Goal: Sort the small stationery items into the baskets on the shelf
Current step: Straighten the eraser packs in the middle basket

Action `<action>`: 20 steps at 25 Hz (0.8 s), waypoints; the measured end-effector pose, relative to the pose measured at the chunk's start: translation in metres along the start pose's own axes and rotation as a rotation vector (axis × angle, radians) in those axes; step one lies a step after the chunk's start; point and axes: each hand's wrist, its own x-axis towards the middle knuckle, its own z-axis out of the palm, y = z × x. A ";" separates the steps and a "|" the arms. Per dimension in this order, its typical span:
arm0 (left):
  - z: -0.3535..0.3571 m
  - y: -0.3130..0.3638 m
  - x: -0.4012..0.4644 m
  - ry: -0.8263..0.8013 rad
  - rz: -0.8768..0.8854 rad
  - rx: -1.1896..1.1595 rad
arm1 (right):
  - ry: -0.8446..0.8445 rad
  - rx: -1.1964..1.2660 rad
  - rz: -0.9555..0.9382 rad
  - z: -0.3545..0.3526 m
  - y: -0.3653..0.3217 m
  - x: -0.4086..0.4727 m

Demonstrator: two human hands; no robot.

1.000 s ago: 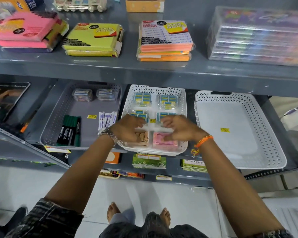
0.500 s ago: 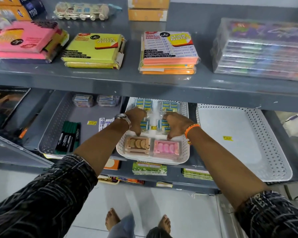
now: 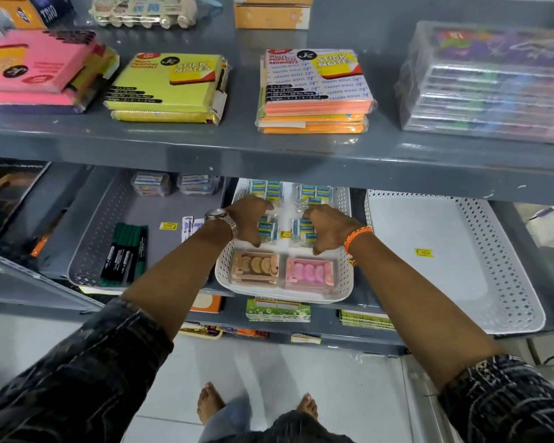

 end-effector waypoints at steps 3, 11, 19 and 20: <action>-0.007 0.001 -0.030 0.160 0.036 -0.273 | 0.054 0.118 0.012 -0.009 0.001 -0.013; 0.024 0.026 -0.071 -0.134 0.011 -0.124 | 0.151 0.339 -0.004 0.005 0.003 -0.052; 0.038 0.023 -0.074 -0.022 -0.016 -0.087 | 0.143 0.376 -0.013 0.007 0.006 -0.057; 0.038 0.023 -0.074 -0.017 -0.010 -0.084 | 0.143 0.378 -0.019 0.007 0.006 -0.056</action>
